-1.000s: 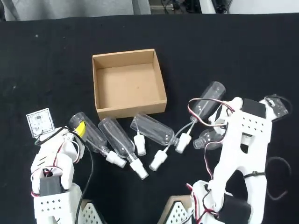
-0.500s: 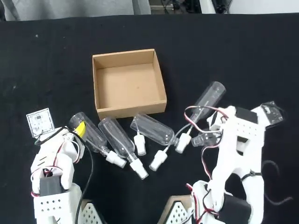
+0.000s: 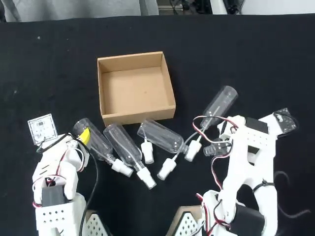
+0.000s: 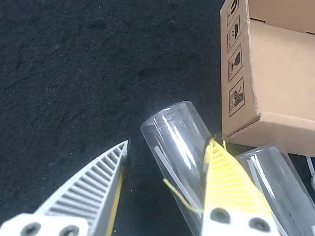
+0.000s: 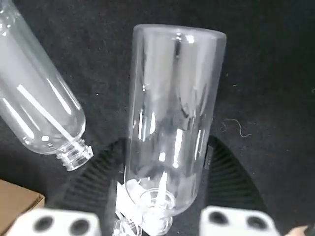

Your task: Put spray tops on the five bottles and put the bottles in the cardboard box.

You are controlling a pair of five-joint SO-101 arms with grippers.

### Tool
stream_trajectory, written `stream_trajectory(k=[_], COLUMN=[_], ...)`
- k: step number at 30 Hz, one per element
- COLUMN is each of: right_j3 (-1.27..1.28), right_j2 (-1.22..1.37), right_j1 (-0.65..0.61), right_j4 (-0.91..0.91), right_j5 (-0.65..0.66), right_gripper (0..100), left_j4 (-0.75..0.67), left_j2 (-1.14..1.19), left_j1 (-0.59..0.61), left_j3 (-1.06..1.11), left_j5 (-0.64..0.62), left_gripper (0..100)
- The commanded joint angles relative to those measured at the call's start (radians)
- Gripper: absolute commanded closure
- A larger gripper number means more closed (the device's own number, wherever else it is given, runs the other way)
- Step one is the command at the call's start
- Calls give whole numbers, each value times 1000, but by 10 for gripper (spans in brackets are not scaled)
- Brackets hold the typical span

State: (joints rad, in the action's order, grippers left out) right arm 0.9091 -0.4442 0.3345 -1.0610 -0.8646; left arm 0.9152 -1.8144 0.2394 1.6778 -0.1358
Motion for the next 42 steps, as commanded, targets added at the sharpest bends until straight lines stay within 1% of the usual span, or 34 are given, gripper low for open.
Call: stream_trajectory(k=[1, 4, 7, 13, 25, 29, 36, 42], right_j3=[-4, -5, -5, -7, -53, -68, -188, -277], right_j2=[-45, -45, -45, -51, -53, -54, -54, -54], right_j1=[15, 11, -23, -38, -40, -40, -40, -40], right_j4=[21, 25, 23, 18, 15, 14, -153, -301], right_j5=[-5, 0, 0, 0, 3, 41, 48, 196], right_gripper=[819, 818, 809, 687, 684, 684, 684, 681], left_j4=[0, 0, 0, 0, 0, 0, 0, 0], left_j2=[-14, -14, -14, -14, -14, -14, -14, -14], left_j1=[2, 2, 2, 2, 2, 2, 2, 2], left_j3=[22, 22, 22, 22, 22, 22, 22, 22], left_j5=[2, 2, 2, 2, 2, 2, 2, 2], left_gripper=[769, 769, 769, 769, 769, 769, 769, 769])
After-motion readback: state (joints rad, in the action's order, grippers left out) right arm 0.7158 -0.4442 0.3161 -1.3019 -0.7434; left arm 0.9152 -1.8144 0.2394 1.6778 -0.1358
